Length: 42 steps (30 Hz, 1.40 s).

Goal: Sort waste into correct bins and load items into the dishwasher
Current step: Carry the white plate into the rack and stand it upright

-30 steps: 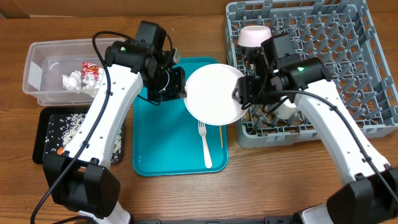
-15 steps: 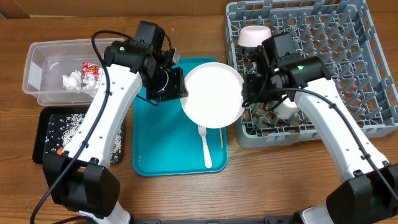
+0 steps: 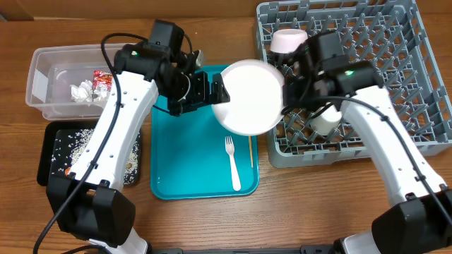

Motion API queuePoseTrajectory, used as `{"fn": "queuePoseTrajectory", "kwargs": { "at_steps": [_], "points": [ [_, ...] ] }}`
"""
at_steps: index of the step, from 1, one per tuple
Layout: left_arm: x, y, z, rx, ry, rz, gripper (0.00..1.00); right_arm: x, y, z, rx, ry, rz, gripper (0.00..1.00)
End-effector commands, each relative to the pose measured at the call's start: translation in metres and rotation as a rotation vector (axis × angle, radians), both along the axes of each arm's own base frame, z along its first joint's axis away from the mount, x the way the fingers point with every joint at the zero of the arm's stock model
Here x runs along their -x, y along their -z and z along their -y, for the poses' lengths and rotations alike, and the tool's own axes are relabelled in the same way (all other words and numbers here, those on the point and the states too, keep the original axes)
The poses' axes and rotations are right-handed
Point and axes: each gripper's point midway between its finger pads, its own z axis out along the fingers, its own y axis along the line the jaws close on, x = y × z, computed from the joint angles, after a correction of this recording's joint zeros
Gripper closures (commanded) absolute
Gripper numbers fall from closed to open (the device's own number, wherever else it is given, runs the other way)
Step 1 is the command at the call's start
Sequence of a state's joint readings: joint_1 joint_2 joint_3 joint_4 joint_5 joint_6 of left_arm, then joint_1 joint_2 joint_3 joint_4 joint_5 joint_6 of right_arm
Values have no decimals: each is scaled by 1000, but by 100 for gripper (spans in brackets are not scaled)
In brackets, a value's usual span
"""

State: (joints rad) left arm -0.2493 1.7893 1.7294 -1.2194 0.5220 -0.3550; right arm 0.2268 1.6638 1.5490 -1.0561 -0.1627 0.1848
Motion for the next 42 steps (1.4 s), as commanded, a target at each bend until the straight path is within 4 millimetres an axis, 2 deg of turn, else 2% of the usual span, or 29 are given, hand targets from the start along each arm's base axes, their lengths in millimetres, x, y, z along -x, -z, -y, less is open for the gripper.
{"fn": "queuePoseTrajectory", "kwargs": {
  "at_steps": [1, 5, 8, 14, 19, 22, 29, 31, 33, 37, 42],
  "points": [
    [-2, -21, -1, 25, 11, 62, 0, -34, -33, 58, 152, 169, 150, 96],
    [-3, -18, -4, -1, 3, 69, 0, -66, -65, 111, 257, 335, 314, 96],
    [-5, -17, -8, -23, -4, 74, 0, -81, -86, 144, 341, 452, 420, 96],
    [-11, -10, -23, -120, -36, 97, 0, -89, -118, 198, 648, 480, 525, 96],
    [-15, -6, -33, -180, -56, 112, 0, -85, -132, 230, 761, 553, 543, 96],
    [-16, -5, -35, -191, -60, 114, 0, -86, -123, 243, 765, 570, 519, 96],
    [-16, -5, -35, -192, -60, 114, 0, -92, -61, 254, 816, 530, 355, 96],
    [-16, -5, -35, -192, -60, 114, 0, -92, -50, 260, 859, 545, 322, 96],
    [-16, -5, -35, -192, -60, 114, 0, -91, -42, 268, 912, 568, 294, 96],
    [-16, -5, -35, -192, -60, 114, 0, -93, -29, 269, 927, 558, 263, 96],
    [-16, -5, -35, -192, -60, 114, 0, -95, -27, 268, 921, 547, 259, 96]
  ]
}}
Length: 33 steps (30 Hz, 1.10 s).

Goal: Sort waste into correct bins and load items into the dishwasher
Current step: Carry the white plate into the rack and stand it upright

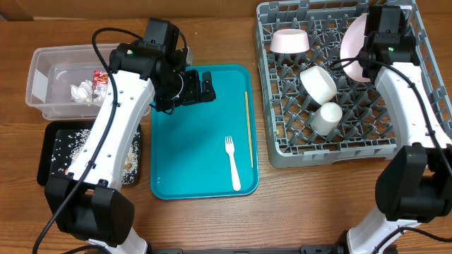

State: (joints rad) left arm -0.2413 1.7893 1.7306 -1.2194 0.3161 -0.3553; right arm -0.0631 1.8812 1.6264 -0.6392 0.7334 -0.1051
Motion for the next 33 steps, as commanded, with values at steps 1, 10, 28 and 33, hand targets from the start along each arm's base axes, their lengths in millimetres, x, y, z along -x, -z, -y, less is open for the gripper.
{"fn": "queuePoseTrajectory", "kwargs": {
  "at_steps": [1, 10, 28, 33],
  "points": [
    [-2, -19, -2, -3, 13, 64, 0, 1, -6, 3, 20, 14, 9, 96],
    [-2, -19, -2, -3, 13, 64, 0, -8, 5, -14, -68, -69, 7, 94],
    [-2, -19, -2, -3, 13, 64, 0, -22, 14, -52, -179, -201, 17, 76],
    [-2, -19, -2, -3, 13, 64, 0, -22, 14, -54, -179, -204, 18, 49]
  ]
}}
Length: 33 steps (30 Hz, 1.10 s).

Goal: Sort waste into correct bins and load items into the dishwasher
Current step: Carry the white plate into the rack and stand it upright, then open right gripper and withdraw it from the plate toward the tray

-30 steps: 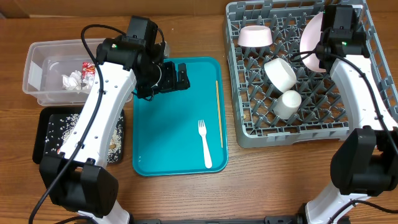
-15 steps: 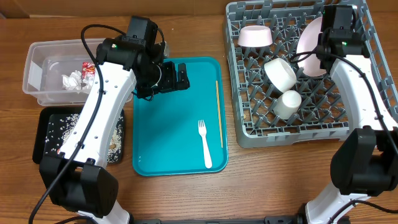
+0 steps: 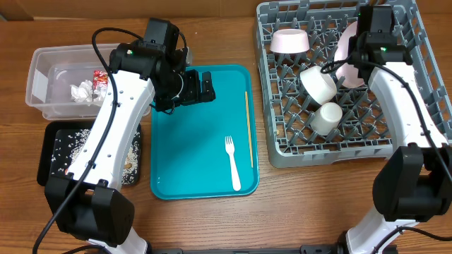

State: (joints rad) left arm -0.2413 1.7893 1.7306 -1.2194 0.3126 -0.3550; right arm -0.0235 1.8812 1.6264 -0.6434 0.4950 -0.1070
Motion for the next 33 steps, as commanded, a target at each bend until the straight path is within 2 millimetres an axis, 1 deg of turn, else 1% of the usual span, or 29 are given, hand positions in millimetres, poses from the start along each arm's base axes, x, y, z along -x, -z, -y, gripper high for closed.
{"fn": "queuePoseTrajectory", "kwargs": {
  "at_steps": [1, 4, 6, 9, 10, 12, 13, 19, 21, 24, 27, 30, 33],
  "points": [
    [-2, -19, -1, 0, 14, 64, 0, -1, -4, -1, -3, -3, 14, 44],
    [-2, -19, -1, 0, 14, 64, 0, -1, -4, -1, -3, -3, 15, 39],
    [-2, -19, -1, 1, 14, 63, 0, -2, -6, -2, -3, -3, 19, 26],
    [-2, -19, -1, 0, 14, 64, 0, -2, -13, -1, -3, -2, 36, 15],
    [-2, -19, -1, 0, 14, 64, 0, -1, -18, -1, -7, 2, 49, 9],
    [-2, -19, -1, 0, 14, 64, 0, -1, -29, -1, -16, 13, 80, 1],
    [-2, -19, -1, 0, 14, 64, 0, 0, -35, -1, -19, 16, 97, 0],
    [-2, -19, -1, 1, 14, 63, 0, 8, -71, -2, -20, 15, 173, 0],
    [-2, -19, -1, 1, 14, 63, 0, 11, -80, -6, -41, -6, 191, 0],
    [-2, -19, -1, 1, 14, 63, 0, 15, -97, -25, -153, -56, 250, 0],
    [-2, -19, -1, 0, 14, 64, 0, 23, -114, -52, -281, -166, 283, 0],
    [-2, -19, -1, 0, 14, 64, 0, 39, -126, -83, -409, -287, 274, 0],
    [-2, -19, -1, 0, 14, 64, 0, 62, -126, -105, -546, -331, 225, 0]
  ]
}}
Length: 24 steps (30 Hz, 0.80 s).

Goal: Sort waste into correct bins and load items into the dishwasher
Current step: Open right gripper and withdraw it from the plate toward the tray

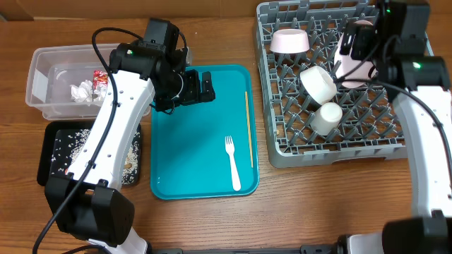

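A white plate (pixel 348 65) stands on edge in the grey dish rack (pixel 282 152), in its back row. My right gripper (pixel 361 44) hangs just above the plate's top edge, its fingers apart and drawn a little to the right of it. My left gripper (pixel 205 87) hovers open and empty over the back left of the teal tray (pixel 183 169). On the tray lie a white plastic fork (pixel 232 163) and a thin wooden stick (pixel 248 127).
The rack also holds a pink bowl (pixel 289 40), a white bowl (pixel 318 82) and a white cup (pixel 326 118). A clear bin (pixel 42 106) with crumpled waste stands at the far left, with a black tray (pixel 53 152) of crumbs in front of it.
My right wrist has drawn back to the right while the plate stayed standing in the rack. The left arm, fork and stick have not moved.
The white plate was first held between both grippers over the tray's back right corner. Then the right gripper had it over the rack's back right, with the left gripper open over the tray. Then it was set among the prongs, and now it stands there by itself.
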Motion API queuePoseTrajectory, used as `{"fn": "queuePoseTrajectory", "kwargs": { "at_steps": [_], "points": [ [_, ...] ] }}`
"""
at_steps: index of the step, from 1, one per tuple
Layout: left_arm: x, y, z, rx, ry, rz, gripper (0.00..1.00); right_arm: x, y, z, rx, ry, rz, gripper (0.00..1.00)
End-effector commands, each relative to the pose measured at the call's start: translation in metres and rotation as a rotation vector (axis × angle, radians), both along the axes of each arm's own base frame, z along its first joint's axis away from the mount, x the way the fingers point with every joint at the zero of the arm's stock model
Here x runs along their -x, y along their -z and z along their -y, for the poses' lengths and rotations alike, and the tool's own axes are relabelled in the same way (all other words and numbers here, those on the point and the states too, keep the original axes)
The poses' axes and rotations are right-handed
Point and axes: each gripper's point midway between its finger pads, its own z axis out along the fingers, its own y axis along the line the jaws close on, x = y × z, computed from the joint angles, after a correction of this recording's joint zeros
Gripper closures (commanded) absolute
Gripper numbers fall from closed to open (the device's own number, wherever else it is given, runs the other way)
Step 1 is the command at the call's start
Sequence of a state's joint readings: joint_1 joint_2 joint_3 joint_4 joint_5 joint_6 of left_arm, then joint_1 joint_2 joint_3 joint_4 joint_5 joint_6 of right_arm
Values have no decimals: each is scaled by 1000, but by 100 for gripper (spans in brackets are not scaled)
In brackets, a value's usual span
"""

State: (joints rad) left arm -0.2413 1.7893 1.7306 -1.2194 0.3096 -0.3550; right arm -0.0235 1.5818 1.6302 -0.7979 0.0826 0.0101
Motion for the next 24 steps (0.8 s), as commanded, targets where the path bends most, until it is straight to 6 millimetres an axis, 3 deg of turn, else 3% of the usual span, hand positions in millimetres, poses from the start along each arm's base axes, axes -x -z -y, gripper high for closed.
{"fn": "queuePoseTrajectory", "kwargs": {
  "at_steps": [1, 6, 10, 17, 24],
  "points": [
    [-2, -19, -1, 3, 15, 63, 0, 22, -23, -45, -234, -141, 9, 0],
    [-2, -19, -1, 3, 15, 63, 0, 58, -12, -97, -506, -320, -148, 0],
    [-2, -19, -1, 3, 15, 63, 0, 87, -8, -122, -643, -408, -264, 0],
    [-2, -19, -1, 3, 15, 63, 0, 123, 11, -143, -628, -454, -427, 0],
    [-2, -19, -1, 3, 15, 63, 0, 157, 29, -182, -552, -565, -554, 16]
  ]
}}
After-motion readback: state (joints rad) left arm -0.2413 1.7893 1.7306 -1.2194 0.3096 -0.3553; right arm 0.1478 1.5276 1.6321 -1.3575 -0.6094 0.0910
